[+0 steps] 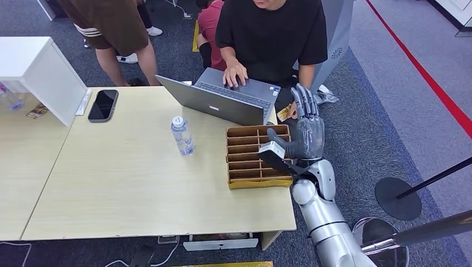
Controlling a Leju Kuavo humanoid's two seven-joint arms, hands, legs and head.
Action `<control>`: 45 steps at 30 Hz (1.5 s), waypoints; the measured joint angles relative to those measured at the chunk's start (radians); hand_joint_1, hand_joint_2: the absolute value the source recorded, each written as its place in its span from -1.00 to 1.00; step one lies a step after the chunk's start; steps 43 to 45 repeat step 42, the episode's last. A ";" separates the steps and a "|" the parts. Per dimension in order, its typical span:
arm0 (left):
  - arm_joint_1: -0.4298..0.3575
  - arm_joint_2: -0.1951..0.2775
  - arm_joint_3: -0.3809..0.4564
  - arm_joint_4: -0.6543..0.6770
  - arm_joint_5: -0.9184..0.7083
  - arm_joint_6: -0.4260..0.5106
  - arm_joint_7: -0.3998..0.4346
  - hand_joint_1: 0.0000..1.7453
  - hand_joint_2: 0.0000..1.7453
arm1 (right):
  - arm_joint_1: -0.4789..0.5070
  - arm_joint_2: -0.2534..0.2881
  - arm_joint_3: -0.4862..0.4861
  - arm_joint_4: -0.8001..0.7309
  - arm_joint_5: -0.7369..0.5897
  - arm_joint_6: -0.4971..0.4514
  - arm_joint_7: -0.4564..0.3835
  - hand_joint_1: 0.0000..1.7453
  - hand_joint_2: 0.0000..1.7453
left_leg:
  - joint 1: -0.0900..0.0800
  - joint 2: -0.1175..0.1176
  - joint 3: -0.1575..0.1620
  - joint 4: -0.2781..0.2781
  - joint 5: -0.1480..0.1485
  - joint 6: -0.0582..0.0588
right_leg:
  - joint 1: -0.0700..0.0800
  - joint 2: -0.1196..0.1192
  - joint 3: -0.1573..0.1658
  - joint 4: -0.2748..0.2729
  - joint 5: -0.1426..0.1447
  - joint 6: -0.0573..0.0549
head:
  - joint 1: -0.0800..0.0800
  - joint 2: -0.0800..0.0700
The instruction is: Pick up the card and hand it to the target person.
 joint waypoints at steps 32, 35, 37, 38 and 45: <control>0.014 0.000 0.000 0.000 0.036 0.011 -0.026 -1.00 -1.00 | 0.125 0.130 -0.094 -0.006 -0.456 0.002 0.019 -1.00 1.00 | 0.000 0.000 0.000 0.000 0.000 0.000 | 0.000 0.000 0.000 0.000 0.000 0.000 | 0.000 0.000; 0.015 0.000 0.001 0.000 0.044 0.012 -0.029 -1.00 -1.00 | 0.137 0.136 -0.093 -0.002 -0.452 0.002 0.008 -1.00 1.00 | 0.000 0.000 0.000 0.000 0.000 0.000 | 0.000 0.000 0.000 0.000 0.000 0.000 | 0.000 0.000; 0.015 0.000 0.002 0.000 0.047 0.012 -0.030 -1.00 -1.00 | 0.144 0.142 -0.093 0.004 -0.463 0.002 -0.007 -1.00 1.00 | 0.000 0.000 0.000 0.000 0.000 0.000 | 0.000 0.000 0.000 0.000 0.000 0.000 | 0.000 0.000; 0.016 0.000 0.002 0.000 0.048 0.012 -0.030 -1.00 -1.00 | 0.147 0.144 -0.092 0.007 -0.469 0.002 -0.013 -1.00 1.00 | 0.000 0.000 0.000 0.000 0.000 0.000 | 0.000 0.000 0.000 0.000 0.000 0.000 | 0.000 0.000; 0.017 0.000 0.002 0.000 0.048 0.013 -0.030 -1.00 -1.00 | 0.152 0.149 -0.082 0.023 -0.502 0.002 -0.020 -1.00 1.00 | 0.000 0.000 0.000 0.000 0.000 0.000 | 0.000 0.000 0.000 0.000 0.000 0.000 | 0.000 0.000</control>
